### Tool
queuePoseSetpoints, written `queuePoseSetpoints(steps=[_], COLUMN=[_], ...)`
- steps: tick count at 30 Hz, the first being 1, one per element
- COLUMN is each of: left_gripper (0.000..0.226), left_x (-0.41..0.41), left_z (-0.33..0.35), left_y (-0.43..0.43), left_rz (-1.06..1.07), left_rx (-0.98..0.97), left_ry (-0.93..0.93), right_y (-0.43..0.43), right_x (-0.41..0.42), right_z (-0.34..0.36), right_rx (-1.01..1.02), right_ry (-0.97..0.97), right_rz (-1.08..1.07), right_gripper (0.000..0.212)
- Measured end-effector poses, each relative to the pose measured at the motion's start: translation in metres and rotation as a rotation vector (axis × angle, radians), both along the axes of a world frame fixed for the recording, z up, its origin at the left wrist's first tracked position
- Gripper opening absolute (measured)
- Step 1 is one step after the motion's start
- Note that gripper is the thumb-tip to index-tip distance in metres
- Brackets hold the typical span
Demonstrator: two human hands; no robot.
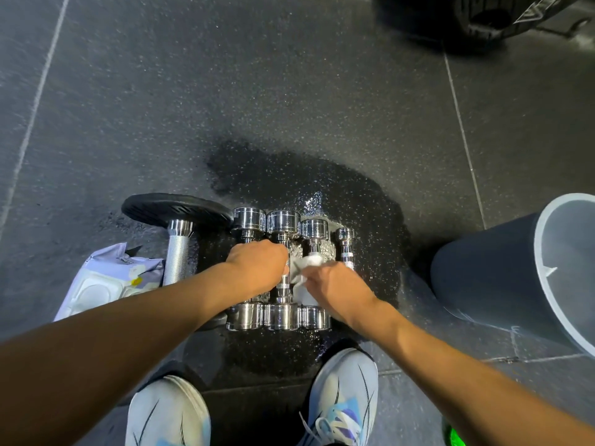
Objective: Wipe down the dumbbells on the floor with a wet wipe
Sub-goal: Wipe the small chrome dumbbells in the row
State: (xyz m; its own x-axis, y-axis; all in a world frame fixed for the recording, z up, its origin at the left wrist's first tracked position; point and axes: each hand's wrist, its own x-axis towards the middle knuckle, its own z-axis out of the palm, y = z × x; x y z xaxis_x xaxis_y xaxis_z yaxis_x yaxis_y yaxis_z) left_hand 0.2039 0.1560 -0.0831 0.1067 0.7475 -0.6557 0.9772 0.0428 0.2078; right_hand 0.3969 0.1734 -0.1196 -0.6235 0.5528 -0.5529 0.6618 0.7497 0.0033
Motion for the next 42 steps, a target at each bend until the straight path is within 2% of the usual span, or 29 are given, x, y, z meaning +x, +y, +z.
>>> queuePoseSetpoints(steps=[5,8,11,14,17,19,23,25,27,31,34,39,42], left_gripper=[0.011,0.01,0.011,0.011,0.012,0.01,0.004,0.004,0.006,0.012,0.009,0.011,0.015], left_x=[-0.001,0.001,0.001,0.0,0.001,-0.001,0.002,0.002,0.002,0.001,0.0,0.002,0.004], left_z=[0.0,0.0,0.001,0.002,0.005,0.006,0.004,0.004,0.004,0.006,0.005,0.001,0.002], left_y=[0.002,0.003,0.003,0.001,0.003,0.003,0.002,0.002,0.003,0.001,0.003,0.002,0.004], left_rz=[-0.004,0.005,0.004,0.002,-0.006,-0.004,-0.018,-0.007,-0.011,-0.013,-0.01,-0.012,-0.008], left_rx=[-0.002,-0.007,-0.005,-0.003,-0.008,-0.015,-0.004,-0.007,0.01,-0.004,-0.021,-0.015,-0.03], left_ry=[-0.012,-0.006,-0.016,-0.022,-0.036,-0.043,-0.014,-0.012,-0.012,-0.022,-0.027,-0.005,0.003], right_y=[0.003,0.018,0.022,0.012,-0.005,-0.004,0.018,0.027,0.023,0.001,0.002,0.021,0.022], right_x=[-0.002,-0.012,-0.019,-0.015,0.002,0.005,-0.012,-0.015,-0.011,-0.004,-0.003,-0.017,-0.018], right_z=[0.005,0.005,0.005,0.01,0.005,0.005,-0.001,-0.005,-0.007,0.012,0.02,0.017,0.016], right_rx=[-0.169,-0.102,-0.177,-0.3,-0.402,-0.438,-0.171,-0.15,-0.26,-0.502,-0.559,-0.291,-0.34], right_ry=[0.08,0.208,0.323,0.268,0.154,0.194,0.188,0.218,0.237,0.135,0.103,0.2,0.25], right_rz=[-0.079,-0.356,-0.51,-0.481,-0.312,-0.351,-0.362,-0.388,-0.427,-0.397,-0.366,-0.427,-0.529], right_gripper=[0.042,0.033,0.025,0.03,0.039,0.037,0.036,0.037,0.035,0.037,0.039,0.036,0.034])
